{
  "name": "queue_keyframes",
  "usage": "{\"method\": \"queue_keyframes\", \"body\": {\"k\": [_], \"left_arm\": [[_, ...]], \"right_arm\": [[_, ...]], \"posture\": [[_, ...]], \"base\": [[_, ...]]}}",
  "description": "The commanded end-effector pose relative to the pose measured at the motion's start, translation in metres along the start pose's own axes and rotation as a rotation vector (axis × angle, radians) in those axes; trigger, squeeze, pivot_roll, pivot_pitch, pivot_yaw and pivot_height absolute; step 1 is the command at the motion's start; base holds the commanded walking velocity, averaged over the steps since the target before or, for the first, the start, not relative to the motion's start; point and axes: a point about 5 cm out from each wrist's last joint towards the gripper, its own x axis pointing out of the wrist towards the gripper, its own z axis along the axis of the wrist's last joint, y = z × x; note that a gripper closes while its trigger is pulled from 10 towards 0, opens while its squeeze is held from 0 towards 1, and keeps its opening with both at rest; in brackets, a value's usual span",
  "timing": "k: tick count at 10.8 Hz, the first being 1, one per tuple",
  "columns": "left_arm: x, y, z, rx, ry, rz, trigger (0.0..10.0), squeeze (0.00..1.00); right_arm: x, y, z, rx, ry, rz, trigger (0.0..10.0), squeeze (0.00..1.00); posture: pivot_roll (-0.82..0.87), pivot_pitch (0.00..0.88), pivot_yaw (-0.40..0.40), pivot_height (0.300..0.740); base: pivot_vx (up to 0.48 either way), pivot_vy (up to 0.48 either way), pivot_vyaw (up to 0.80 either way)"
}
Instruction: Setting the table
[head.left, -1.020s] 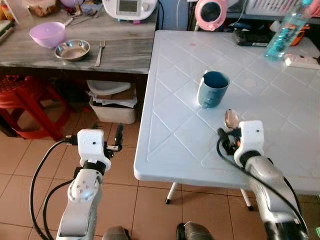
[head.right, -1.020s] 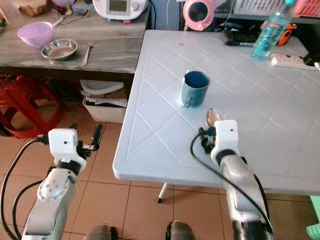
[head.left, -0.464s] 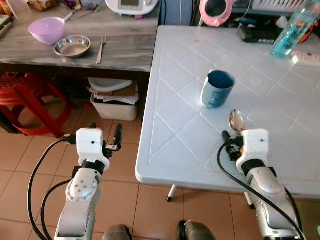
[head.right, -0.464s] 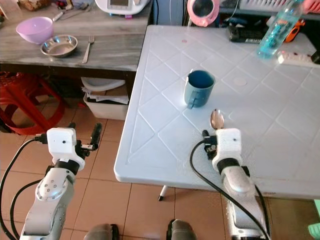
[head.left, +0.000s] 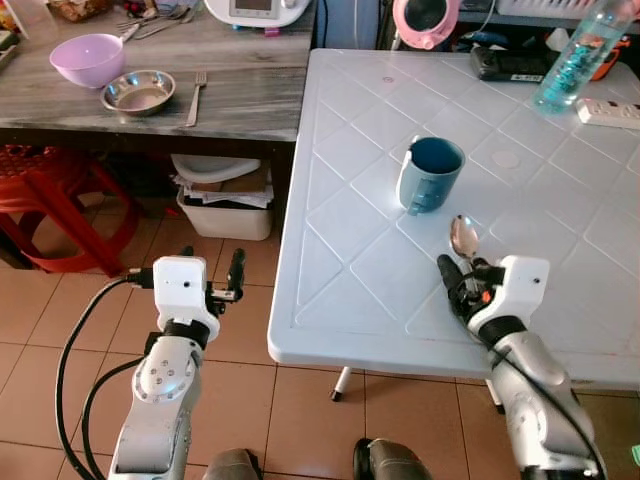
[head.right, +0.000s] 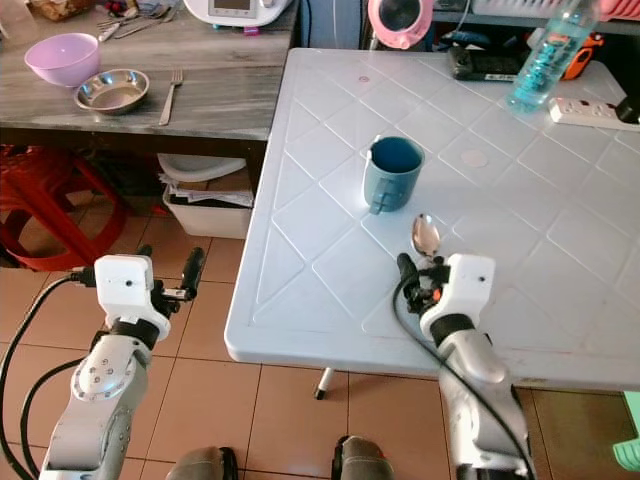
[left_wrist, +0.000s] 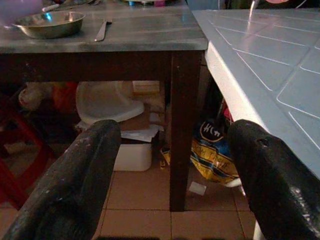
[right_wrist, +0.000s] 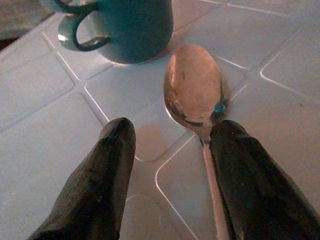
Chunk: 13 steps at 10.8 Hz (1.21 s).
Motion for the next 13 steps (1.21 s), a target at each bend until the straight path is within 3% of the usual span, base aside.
{"method": "queue_keyframes", "body": {"k": [1,4,7,8,10,13], "left_arm": [[0.001,0.002,0.004,0.013,-0.009,-0.005,10.0,0.0],[0.001,-0.001,0.002,0.016,0.002,-0.015,10.0,0.0],[-0.002,0.004,-0.001,0.02,0.027,-0.014,10.0,0.0],[-0.002,0.001,-0.001,0.018,0.03,-0.022,10.0,0.0],[-0.001,0.003,-0.001,0.023,0.033,-0.025,10.0,0.0],[0.0,0.001,-0.003,0.024,0.044,-0.042,10.0,0.0]], "right_arm": [[-0.006,0.0,-0.033,0.064,0.166,0.006,10.0,0.0],[-0.005,-0.002,-0.029,0.049,0.182,0.013,10.0,0.0],[-0.012,0.013,-0.008,0.078,0.14,0.08,10.0,0.0],[-0.018,0.013,-0.011,0.076,0.162,0.099,10.0,0.0],[-0.03,0.003,-0.013,0.032,0.187,0.076,10.0,0.0],[-0.03,-0.011,-0.019,-0.032,0.251,-0.009,10.0,0.0]], "posture": [[0.0,0.158,0.035,0.74],[-0.01,0.159,0.037,0.74],[-0.01,0.173,0.038,0.74],[-0.01,0.174,0.038,0.74],[-0.02,0.176,0.045,0.74],[-0.02,0.175,0.046,0.74]], "base": [[0.0,0.0,0.0],[0.0,0.0,0.0],[0.0,0.0,0.0],[0.0,0.0,0.0],[0.0,0.0,0.0],[0.0,0.0,0.0]]}}
